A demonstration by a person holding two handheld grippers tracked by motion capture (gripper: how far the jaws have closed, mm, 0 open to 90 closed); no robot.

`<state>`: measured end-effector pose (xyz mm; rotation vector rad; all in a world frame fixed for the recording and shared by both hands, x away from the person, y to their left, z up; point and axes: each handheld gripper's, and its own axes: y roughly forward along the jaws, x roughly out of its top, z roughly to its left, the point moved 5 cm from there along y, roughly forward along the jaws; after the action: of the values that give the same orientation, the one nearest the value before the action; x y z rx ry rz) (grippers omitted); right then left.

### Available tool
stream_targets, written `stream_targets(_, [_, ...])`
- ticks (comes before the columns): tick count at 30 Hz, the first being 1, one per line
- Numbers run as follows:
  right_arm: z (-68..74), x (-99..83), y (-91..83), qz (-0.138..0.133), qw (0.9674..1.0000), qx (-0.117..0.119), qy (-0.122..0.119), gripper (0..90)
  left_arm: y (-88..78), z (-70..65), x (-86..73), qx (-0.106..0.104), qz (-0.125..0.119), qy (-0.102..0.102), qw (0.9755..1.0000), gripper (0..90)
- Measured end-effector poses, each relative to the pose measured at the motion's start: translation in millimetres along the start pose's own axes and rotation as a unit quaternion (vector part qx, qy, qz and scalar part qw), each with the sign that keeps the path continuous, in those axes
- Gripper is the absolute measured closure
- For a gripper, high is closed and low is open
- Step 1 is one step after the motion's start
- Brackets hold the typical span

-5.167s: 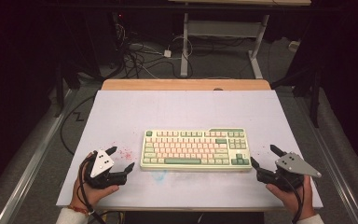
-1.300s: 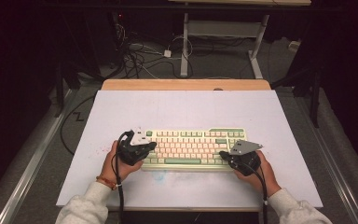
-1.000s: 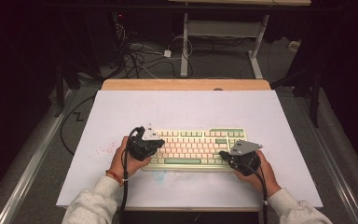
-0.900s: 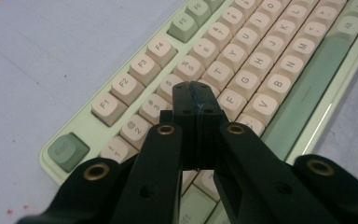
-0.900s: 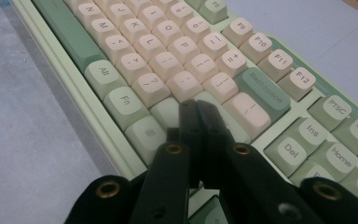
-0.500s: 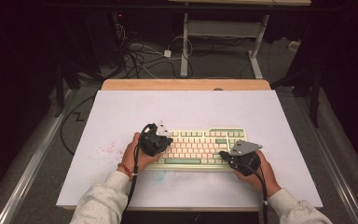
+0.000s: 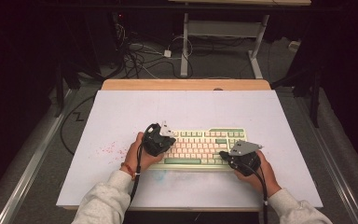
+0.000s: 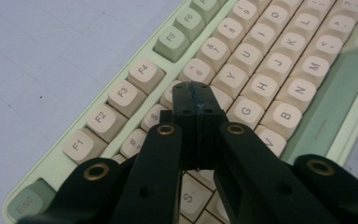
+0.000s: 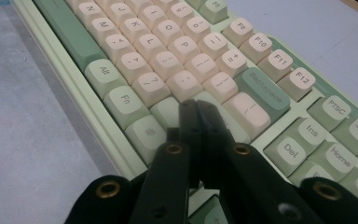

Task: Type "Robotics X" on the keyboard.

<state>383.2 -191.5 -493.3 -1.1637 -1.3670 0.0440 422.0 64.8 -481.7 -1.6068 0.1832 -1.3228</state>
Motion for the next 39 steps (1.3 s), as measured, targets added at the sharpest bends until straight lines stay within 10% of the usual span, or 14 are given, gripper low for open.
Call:
stream_targets(16, [0.1,0.1,0.0,0.000,1.0000,-0.001,-0.002,90.0,7.5,-5.0,-1.3,0.002,0.018,0.015,0.9997,87.6])
stream_targets(25, [-3.3,8.3,-15.8,-0.028,0.9995,-0.013,0.001,90.0,-20.1,-1.9,3.9,0.020,-0.045,0.022,0.9986,85.6])
stream_targets(39, [-9.6,11.4,-29.7,-0.047,0.9987,-0.015,0.014,90.0,-51.6,4.9,-19.5,0.055,-0.101,0.034,0.9928,49.6])
